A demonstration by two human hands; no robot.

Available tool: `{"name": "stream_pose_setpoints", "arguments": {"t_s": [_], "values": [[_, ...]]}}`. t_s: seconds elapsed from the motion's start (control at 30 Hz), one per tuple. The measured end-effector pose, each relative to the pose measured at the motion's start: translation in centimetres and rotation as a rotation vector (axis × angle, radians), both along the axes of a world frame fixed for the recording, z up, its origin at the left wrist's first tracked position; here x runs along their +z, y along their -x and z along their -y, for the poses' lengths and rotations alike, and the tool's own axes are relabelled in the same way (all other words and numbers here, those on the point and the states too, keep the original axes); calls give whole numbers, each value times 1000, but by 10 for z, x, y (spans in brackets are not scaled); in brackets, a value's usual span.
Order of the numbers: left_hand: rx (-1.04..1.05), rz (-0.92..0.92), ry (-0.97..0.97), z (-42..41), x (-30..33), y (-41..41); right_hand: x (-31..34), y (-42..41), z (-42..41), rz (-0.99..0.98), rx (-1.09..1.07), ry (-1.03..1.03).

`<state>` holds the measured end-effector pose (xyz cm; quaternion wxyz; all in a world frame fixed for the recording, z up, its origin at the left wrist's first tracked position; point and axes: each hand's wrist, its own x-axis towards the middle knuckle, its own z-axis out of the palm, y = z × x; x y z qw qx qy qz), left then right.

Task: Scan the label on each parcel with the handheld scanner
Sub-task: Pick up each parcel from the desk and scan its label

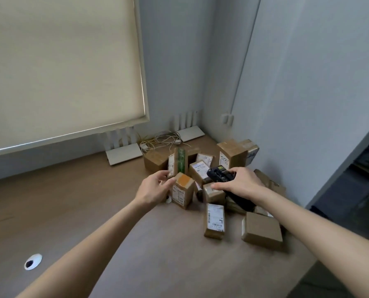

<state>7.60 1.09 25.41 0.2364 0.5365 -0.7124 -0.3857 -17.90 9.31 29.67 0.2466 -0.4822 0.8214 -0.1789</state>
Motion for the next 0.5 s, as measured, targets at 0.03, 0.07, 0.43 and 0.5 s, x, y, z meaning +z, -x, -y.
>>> {"name": "stream_pose_setpoints", "arguments": {"t_s": [0.03,0.07,0.43,0.5], "values": [[-27,1,-20,7,-9,8,-9,6,2,12,-20,-7],[-48,1,-43,12,-19,17,-19,12,3,23,-42,-18],[-132,71,-270,44,-168,116,-168,89,30,143,-176,-165],[-131,90,-316,43,-197,127,-198,96,34,163,-199,-188]]}}
